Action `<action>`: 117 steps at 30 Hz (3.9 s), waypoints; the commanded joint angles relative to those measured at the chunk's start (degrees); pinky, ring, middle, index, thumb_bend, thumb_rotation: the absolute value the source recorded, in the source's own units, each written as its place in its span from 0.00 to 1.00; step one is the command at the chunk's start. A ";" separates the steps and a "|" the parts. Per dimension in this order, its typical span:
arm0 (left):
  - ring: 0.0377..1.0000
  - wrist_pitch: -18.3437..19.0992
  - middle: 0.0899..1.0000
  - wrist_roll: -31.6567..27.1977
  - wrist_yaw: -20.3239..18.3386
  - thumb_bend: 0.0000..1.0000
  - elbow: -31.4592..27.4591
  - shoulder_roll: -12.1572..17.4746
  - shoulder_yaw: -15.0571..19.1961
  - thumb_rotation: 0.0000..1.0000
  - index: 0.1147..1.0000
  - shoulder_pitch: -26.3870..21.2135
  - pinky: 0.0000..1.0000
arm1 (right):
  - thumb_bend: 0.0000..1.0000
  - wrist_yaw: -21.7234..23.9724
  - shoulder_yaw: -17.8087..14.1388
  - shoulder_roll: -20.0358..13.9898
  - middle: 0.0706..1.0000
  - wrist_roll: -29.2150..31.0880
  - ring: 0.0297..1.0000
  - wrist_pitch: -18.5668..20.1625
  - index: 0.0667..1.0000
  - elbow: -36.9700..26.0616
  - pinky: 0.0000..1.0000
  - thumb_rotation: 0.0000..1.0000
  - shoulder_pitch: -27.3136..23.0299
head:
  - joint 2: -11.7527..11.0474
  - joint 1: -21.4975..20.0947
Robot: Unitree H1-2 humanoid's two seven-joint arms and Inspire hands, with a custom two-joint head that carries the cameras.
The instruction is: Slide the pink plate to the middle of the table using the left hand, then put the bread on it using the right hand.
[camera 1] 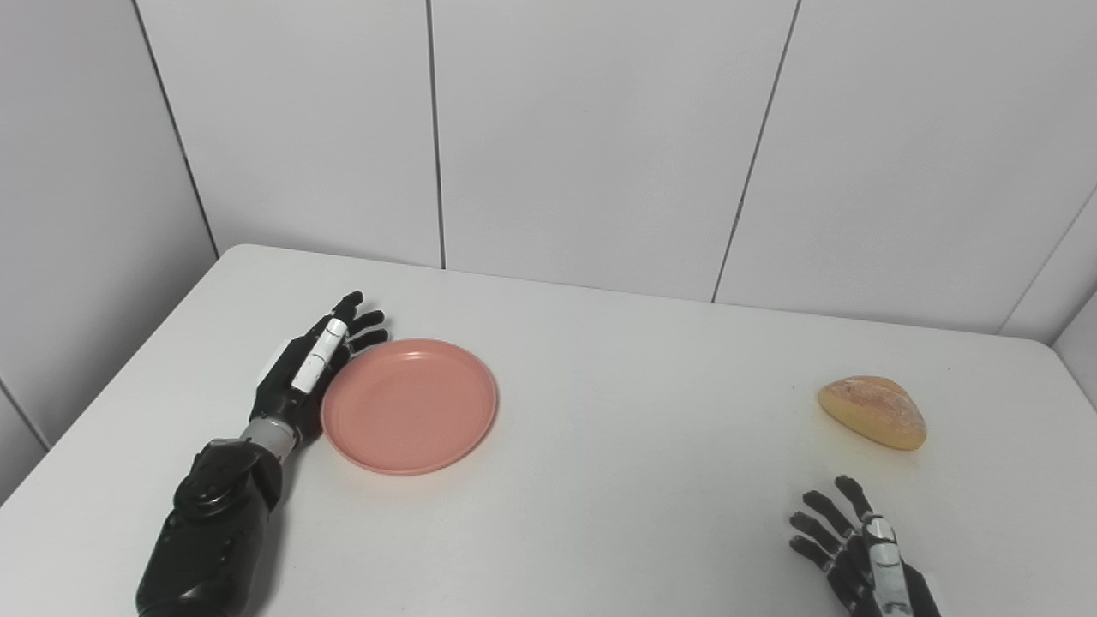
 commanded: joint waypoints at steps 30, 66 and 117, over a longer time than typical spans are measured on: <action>0.80 4.37 0.80 6.76 11.44 0.84 -10.07 -12.61 -4.73 0.71 0.87 2.67 0.76 | 0.86 0.77 3.92 3.15 0.84 -4.01 0.81 1.15 0.94 0.93 0.78 0.91 -0.59 | -0.09 -5.44; 0.80 2.47 0.79 6.46 11.38 0.81 -6.30 -17.51 -4.40 0.69 0.92 1.08 0.79 | 0.82 -0.01 7.54 6.36 0.85 -9.72 0.81 -2.26 0.96 3.77 0.77 0.95 -1.46 | -1.23 -14.94; 0.79 1.28 0.78 7.24 10.55 0.83 -4.05 -17.91 -6.25 0.70 0.96 1.61 0.81 | 0.76 -4.88 4.89 5.96 0.70 -19.89 0.74 -10.09 0.68 -4.01 0.71 0.95 -1.13 | -2.82 -12.71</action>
